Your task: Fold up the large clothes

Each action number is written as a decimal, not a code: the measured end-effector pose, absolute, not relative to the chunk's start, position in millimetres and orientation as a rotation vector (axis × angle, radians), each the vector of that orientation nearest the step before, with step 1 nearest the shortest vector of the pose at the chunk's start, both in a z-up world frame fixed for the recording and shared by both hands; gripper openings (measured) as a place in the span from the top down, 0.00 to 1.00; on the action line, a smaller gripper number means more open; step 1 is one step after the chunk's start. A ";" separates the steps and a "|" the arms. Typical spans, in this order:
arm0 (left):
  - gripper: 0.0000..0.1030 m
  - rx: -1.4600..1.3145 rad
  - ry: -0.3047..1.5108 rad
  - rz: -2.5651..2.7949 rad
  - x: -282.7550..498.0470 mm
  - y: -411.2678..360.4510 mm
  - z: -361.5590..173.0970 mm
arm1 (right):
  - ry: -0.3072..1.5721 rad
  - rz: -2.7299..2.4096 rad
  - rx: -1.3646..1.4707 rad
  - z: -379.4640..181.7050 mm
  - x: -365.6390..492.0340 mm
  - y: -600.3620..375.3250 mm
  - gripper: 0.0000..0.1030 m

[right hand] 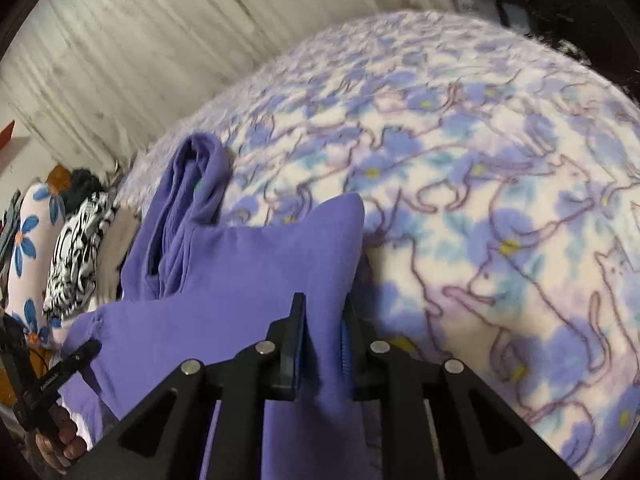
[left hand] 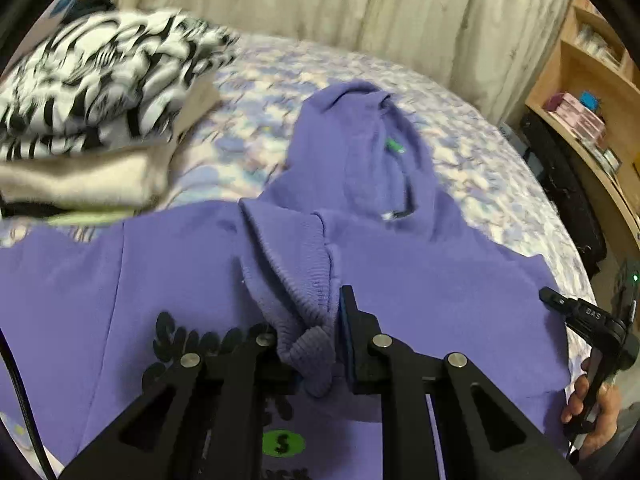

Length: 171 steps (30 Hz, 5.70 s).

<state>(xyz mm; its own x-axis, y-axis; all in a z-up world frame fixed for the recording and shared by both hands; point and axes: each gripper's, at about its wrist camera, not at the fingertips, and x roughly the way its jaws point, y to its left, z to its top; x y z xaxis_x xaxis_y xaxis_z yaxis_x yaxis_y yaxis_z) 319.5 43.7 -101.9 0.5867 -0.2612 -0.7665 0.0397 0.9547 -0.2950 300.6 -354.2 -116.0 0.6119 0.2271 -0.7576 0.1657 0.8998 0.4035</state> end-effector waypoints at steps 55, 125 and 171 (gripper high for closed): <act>0.79 -0.218 1.073 -0.117 348.6 16.8 -130.5 | 0.987 -0.105 0.147 -121.4 321.1 -329.9 0.89; 0.48 -0.205 0.978 0.022 21.6 161.5 -61.3 | 1.018 0.283 0.068 -58.8 39.3 -55.7 0.84; 0.94 -0.407 0.846 0.217 185.3 402.7 -91.6 | 0.981 0.396 0.060 -92.8 195.9 93.3 0.84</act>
<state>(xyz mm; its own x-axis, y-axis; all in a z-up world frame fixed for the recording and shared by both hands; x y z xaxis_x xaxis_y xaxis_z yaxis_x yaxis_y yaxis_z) 185.3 402.7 -91.6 0.6472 0.0258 -0.7618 -0.3445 0.9014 -0.2622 195.9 93.3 -92.8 0.4909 0.3525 -0.7967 -0.2990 0.9271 0.2260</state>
